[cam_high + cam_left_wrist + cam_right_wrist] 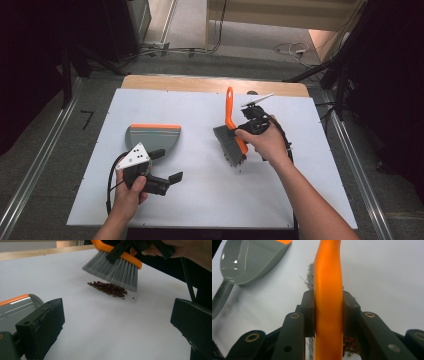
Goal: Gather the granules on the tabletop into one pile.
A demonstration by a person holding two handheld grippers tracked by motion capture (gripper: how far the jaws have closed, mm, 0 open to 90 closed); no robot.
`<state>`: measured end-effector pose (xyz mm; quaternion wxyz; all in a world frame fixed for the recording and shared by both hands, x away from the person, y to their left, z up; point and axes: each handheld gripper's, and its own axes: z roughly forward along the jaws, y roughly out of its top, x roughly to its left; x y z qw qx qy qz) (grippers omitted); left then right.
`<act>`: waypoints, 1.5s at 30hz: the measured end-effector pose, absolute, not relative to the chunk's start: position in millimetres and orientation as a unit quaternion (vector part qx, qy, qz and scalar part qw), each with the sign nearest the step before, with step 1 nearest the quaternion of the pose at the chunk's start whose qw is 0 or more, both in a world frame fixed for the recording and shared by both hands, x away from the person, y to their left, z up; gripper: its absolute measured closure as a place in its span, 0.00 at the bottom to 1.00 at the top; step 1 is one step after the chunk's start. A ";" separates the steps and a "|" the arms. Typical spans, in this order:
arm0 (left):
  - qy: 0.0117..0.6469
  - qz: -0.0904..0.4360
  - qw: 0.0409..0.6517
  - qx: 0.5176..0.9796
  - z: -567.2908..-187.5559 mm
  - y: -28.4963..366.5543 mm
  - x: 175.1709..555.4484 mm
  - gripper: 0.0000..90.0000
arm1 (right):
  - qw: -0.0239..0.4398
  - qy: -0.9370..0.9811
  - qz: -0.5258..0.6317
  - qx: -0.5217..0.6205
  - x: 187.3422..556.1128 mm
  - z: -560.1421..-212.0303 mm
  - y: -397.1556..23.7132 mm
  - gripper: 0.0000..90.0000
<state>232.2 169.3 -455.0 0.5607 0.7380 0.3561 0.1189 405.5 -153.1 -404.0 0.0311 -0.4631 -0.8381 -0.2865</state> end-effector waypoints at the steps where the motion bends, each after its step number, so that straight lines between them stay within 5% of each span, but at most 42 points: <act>1: 0.356 0.119 0.561 0.738 -455.0 169.4 232.2 0.00 | 0.022 -0.840 -0.287 -0.459 405.7 -398.8 -155.6 0.75; 8: 0.355 0.120 0.561 0.738 -454.7 170.0 232.2 0.00 | -0.047 -0.862 -0.270 -0.426 405.3 -382.0 -173.4 0.75; 11: 0.355 0.120 0.561 0.738 -455.0 170.3 232.7 0.00 | -0.009 -0.899 -0.269 -0.345 396.1 -384.3 -174.9 0.75; 15: 0.357 0.118 0.561 0.737 -455.3 169.3 232.8 0.00 | -0.030 -0.958 -0.208 -0.195 374.1 -400.7 -165.4 0.75; 21: 0.357 0.118 0.562 0.737 -454.6 168.7 232.9 0.00 | 0.001 -0.981 -0.170 -0.088 361.7 -428.8 -153.0 0.75; 45: 0.352 0.116 0.561 0.740 -454.8 166.2 232.2 0.00 | -0.039 -0.977 -0.200 -0.061 405.6 -435.4 -140.3 0.75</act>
